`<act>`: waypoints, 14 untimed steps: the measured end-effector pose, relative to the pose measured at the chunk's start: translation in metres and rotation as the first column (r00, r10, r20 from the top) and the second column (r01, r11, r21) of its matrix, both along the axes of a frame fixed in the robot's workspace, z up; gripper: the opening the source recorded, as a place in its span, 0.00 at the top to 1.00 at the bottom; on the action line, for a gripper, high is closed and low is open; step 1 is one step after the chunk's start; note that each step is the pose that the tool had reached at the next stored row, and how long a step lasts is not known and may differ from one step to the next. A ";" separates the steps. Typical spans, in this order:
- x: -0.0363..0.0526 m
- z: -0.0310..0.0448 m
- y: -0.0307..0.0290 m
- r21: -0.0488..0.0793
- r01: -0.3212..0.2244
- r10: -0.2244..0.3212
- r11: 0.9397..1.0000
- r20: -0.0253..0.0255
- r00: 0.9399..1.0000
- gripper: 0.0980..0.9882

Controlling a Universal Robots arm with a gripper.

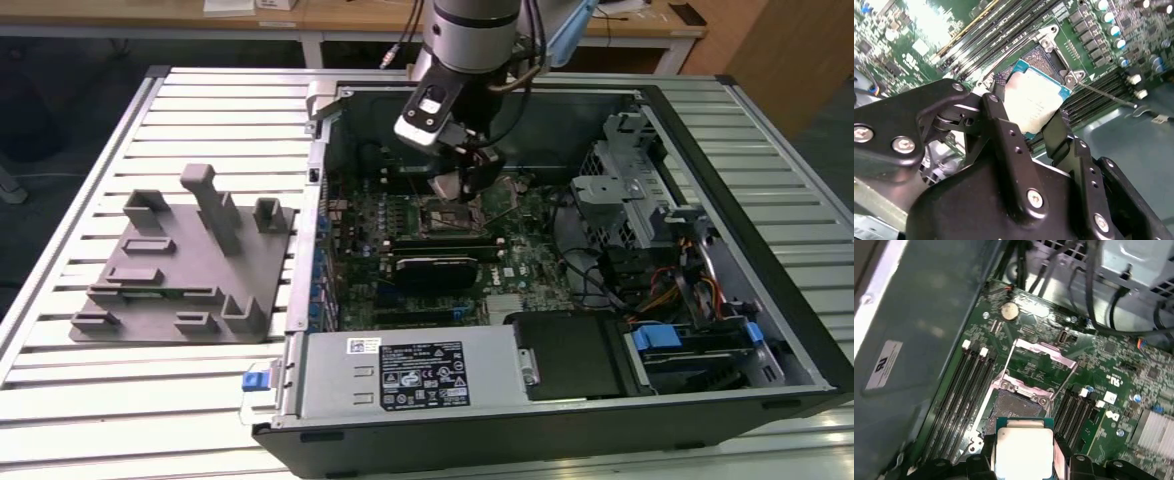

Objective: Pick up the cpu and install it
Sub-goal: 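Place the cpu into insertion slot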

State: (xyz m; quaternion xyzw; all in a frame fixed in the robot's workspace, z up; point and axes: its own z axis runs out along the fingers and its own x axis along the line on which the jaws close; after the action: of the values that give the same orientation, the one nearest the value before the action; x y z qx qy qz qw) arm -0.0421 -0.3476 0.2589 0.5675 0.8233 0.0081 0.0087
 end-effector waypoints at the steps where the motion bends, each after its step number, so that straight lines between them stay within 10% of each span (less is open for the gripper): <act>1: 0.0000 -0.0001 0.0000 0.000 0.018 -0.018 1.000 0.000 1.000 0.50; 14: 0.0000 -0.0052 0.0000 0.001 0.216 -0.216 0.976 0.003 0.976 0.50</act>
State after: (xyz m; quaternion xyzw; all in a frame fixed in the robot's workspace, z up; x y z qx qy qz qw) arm -0.0421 -0.3476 0.2537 0.6534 0.7569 0.0082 0.0109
